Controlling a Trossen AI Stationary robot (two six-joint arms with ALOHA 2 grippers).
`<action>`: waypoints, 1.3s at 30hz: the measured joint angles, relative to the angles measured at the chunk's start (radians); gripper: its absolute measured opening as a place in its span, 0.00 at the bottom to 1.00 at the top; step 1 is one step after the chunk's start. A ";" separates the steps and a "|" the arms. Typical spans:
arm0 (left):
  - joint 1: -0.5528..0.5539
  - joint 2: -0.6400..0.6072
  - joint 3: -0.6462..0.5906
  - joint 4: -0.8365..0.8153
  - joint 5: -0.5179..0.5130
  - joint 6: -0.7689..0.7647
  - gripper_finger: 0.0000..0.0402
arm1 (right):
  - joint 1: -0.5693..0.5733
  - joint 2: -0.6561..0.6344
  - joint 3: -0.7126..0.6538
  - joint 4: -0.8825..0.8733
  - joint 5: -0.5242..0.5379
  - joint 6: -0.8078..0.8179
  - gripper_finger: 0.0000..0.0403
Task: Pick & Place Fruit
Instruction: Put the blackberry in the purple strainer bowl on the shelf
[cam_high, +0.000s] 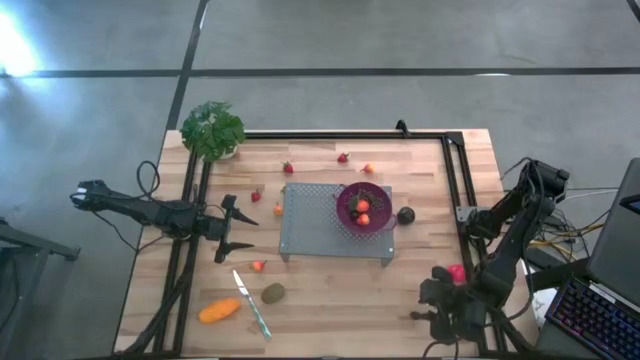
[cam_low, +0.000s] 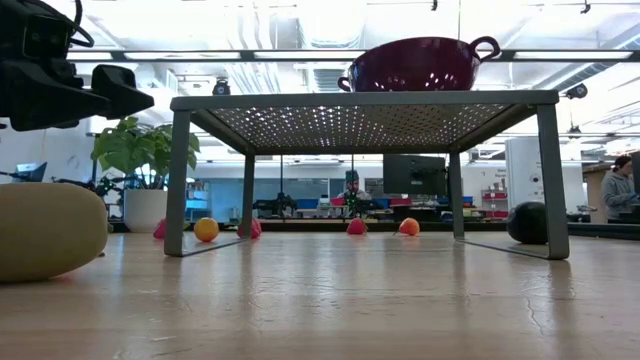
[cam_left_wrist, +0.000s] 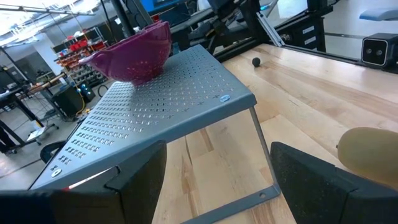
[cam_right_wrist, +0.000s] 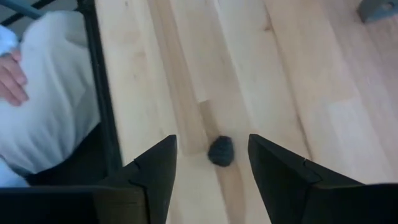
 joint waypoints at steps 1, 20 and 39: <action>0.000 0.000 0.000 0.000 0.000 0.000 0.73 | 0.004 0.000 -0.007 0.000 0.006 0.000 0.49; 0.000 0.000 0.000 -0.002 0.000 0.000 0.73 | 0.068 0.192 -0.029 0.120 0.108 -0.087 0.46; 0.000 0.000 0.000 -0.003 0.000 0.000 0.73 | 0.068 0.385 0.138 -0.052 0.108 -0.050 0.47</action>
